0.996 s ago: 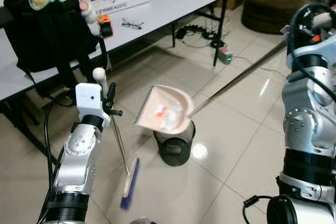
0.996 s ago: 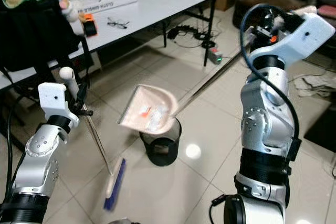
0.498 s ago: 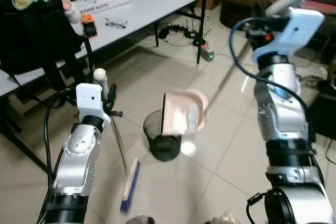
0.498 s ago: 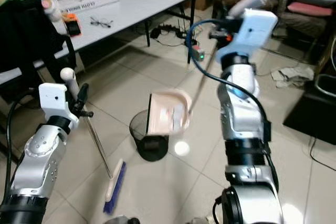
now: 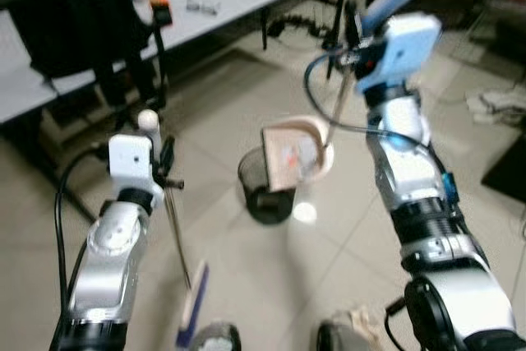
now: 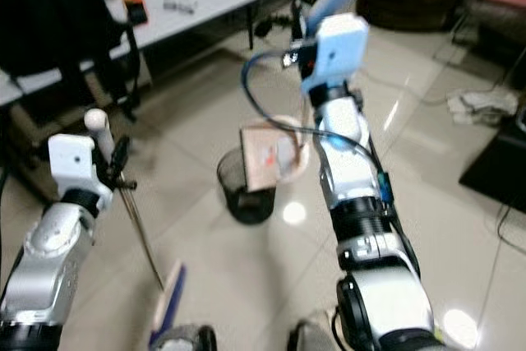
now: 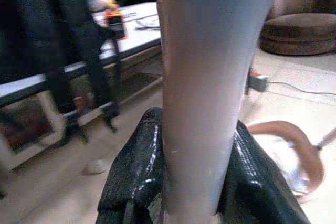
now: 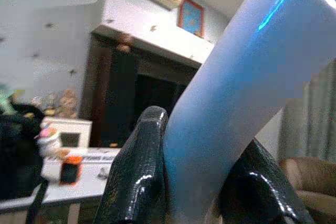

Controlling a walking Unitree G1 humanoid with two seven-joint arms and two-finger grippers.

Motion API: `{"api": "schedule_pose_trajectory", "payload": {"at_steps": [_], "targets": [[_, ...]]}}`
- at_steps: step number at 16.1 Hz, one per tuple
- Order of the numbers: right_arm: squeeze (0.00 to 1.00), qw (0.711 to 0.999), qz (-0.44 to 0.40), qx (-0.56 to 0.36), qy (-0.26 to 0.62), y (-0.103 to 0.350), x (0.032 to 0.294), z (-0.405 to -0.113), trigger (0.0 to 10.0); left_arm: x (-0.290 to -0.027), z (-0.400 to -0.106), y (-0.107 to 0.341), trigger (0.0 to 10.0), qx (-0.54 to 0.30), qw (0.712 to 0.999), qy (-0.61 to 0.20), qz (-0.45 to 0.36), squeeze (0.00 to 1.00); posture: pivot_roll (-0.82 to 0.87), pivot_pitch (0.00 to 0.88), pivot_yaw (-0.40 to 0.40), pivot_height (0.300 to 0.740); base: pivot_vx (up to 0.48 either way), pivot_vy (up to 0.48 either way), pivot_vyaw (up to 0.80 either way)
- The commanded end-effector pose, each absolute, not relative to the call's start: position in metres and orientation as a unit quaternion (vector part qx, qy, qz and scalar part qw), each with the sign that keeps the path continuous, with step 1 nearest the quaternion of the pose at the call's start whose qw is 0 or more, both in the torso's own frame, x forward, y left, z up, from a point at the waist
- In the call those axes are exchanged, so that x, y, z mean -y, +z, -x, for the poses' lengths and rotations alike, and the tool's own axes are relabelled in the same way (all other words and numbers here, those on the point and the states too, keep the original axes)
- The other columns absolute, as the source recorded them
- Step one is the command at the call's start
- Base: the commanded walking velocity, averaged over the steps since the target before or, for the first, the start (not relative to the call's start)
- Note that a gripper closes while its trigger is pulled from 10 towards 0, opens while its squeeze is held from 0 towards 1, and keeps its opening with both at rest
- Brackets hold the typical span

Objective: Sweep floor

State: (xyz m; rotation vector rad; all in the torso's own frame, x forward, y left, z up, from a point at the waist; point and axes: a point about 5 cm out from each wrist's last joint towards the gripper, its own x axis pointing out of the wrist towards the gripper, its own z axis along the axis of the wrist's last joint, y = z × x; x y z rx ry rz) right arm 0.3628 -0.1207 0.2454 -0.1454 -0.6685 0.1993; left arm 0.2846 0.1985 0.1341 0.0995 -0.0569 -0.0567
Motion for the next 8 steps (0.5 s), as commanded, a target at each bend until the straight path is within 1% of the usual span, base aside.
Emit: {"api": "schedule_pose_trajectory", "payload": {"at_steps": [1, 5, 8], "targets": [[0.00, 0.906, 0.105, 0.391, 0.124, 0.266, 0.103, -0.358, 10.0, -0.203, -0.280, 0.142, 10.0, 0.042, 0.997, -0.016, -0.059, 0.00, 0.01, 0.175, 0.074, 0.740, 0.000, 0.000, 0.00], [0.00, 0.883, 0.127, 0.426, 0.153, 0.265, 0.089, -0.355, 10.0, -0.200, -0.271, 0.144, 10.0, 0.039, 0.997, -0.014, -0.058, 0.00, 0.02, 0.198, 0.066, 0.740, 0.000, 0.000, 0.00], [0.00, 0.871, 0.143, 0.447, 0.143, 0.268, 0.084, -0.357, 10.0, -0.205, -0.262, 0.143, 10.0, 0.033, 0.997, -0.007, -0.062, 0.00, 0.05, 0.203, 0.057, 0.740, 0.000, 0.000, 0.00]]}}
